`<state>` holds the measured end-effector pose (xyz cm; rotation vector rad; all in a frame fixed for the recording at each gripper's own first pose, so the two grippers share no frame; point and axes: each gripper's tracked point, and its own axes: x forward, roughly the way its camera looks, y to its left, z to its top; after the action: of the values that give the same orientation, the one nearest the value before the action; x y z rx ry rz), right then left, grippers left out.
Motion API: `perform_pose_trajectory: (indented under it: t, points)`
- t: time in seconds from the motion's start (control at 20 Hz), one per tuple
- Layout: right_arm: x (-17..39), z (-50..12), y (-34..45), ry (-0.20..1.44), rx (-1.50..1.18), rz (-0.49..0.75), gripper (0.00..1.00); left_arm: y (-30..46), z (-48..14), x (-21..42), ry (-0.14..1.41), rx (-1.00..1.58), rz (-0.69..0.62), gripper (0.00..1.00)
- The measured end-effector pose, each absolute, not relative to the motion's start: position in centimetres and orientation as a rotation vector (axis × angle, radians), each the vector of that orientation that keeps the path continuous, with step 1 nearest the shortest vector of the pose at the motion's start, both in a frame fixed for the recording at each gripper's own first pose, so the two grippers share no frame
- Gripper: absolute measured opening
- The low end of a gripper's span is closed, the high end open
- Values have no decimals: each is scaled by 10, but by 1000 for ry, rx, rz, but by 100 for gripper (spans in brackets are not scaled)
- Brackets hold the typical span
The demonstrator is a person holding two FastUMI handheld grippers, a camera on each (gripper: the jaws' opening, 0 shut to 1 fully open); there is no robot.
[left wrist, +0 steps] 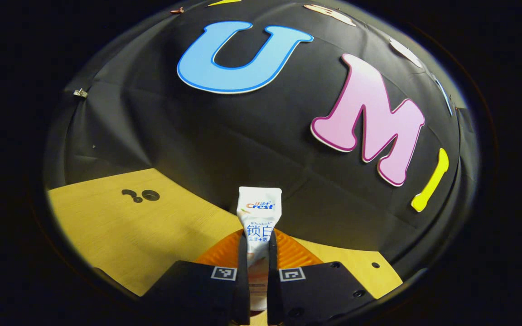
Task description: Put the toothbrush and toothpaste on the desktop into the cup, then pick up the cup and place it on the coaster on the desktop.
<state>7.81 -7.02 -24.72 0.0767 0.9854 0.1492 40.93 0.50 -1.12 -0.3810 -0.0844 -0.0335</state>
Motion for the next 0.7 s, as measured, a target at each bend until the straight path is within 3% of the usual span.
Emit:
perform_pose_trajectory:
  t: [0.2, 0.4, 0.5, 0.7]
  points:
    - [81, -250, -68, 984, 70, 155, 5, 6, -35, 411, -48, -366, 5, 23]
    - [88, -245, -58, 954, 71, 174, 5, 6, -42, 388, -9, -364, -6, 34]
    - [94, -237, -50, 921, 71, 194, 5, 10, -31, 360, -12, -331, -1, 100]
    - [113, -215, -26, 835, 93, 241, 5, 32, -17, 288, -12, -219, 62, 98]
